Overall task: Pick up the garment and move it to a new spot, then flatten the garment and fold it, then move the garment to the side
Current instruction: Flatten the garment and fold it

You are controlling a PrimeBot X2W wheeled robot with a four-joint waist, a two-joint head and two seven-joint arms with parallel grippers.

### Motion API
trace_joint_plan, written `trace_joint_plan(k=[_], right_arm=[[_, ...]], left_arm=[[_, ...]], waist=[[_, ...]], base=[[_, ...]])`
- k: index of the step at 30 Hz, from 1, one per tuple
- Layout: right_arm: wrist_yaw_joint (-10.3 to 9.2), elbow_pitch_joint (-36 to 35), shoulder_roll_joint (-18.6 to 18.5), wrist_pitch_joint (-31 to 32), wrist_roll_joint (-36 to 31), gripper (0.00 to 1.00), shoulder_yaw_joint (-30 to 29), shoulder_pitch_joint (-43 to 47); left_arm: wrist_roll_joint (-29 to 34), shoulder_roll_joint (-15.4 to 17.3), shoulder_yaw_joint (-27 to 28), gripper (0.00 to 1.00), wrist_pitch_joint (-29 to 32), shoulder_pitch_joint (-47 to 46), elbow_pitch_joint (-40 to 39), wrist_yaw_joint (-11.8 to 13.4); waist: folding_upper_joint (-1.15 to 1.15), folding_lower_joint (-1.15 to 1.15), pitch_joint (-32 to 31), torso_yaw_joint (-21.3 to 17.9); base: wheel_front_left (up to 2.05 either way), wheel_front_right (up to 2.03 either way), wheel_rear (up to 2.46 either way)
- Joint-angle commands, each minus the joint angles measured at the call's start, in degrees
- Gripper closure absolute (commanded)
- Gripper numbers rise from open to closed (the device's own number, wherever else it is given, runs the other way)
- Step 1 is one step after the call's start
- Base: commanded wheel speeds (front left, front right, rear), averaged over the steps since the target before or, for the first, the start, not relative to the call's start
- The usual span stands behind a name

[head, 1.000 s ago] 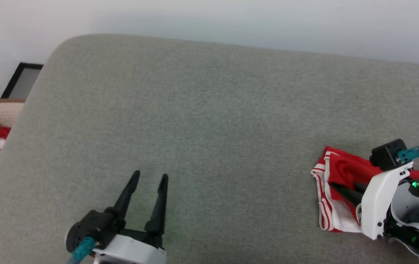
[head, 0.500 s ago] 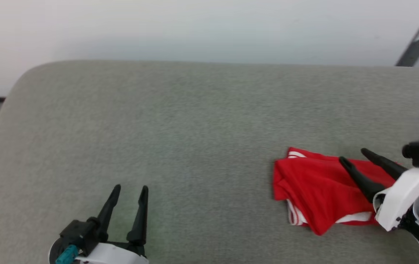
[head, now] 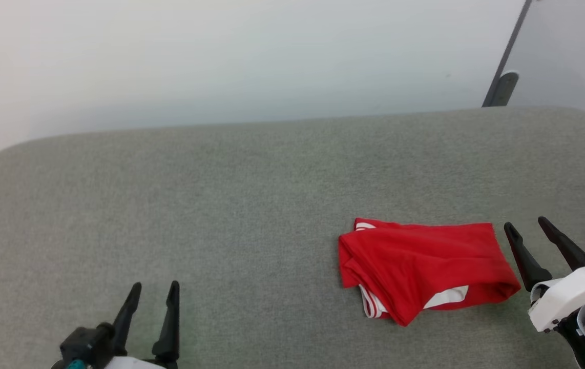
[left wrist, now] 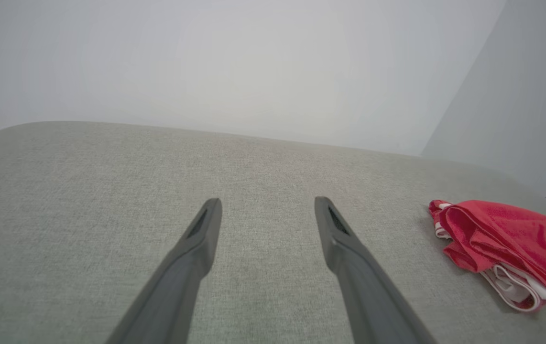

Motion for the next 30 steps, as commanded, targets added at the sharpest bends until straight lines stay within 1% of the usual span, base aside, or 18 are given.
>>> trace_joint_plan(k=[1, 5, 8, 13, 21, 30], right_arm=[[-0.08, 0.14, 1.22, -0.44, -1.75, 0.00, -2.23, 1.30], [-0.07, -3.30, 4.28, -0.47, -7.04, 0.00, -8.82, 4.85], [-0.08, -7.35, 6.19, -0.49, -10.79, 0.00, -13.07, 8.14], [-0.08, -13.76, 8.70, -0.50, -15.42, 0.00, -18.28, 14.66], [-0.08, -20.02, 12.07, -0.51, -18.63, 0.00, -23.66, 21.49], [-0.08, -24.76, 14.12, -0.52, -21.66, 0.00, -27.96, 28.29]], left_arm=[[0.17, -0.13, 0.58, 0.00, 0.01, 1.20, -0.47, -0.10], [0.74, -0.01, 1.63, 0.00, 0.01, 2.77, -1.76, -0.10], [1.66, -0.39, 2.28, 0.00, 0.01, 4.35, -3.35, -0.10], [3.04, -0.84, 3.14, 0.00, 0.01, 7.04, -6.44, -0.10], [4.06, -2.23, 4.84, 0.00, 0.01, 11.89, -9.96, -0.10], [4.60, -3.49, 6.79, 0.00, 0.01, 17.09, -13.97, -0.10]], waist=[[0.00, 0.00, -1.72, -1.09], [0.00, 0.00, -2.59, -0.65], [0.00, 0.00, -3.09, 0.17], [0.00, 0.00, -3.87, 2.20], [0.00, 0.00, -4.65, 4.26], [0.00, 0.00, -5.11, 6.08]], base=[[0.00, 0.00, 0.00], [0.00, 0.00, 0.00], [0.00, 0.00, 0.00], [0.00, 0.00, 0.00], [0.00, 0.00, 0.00], [0.00, 0.00, 0.00]])
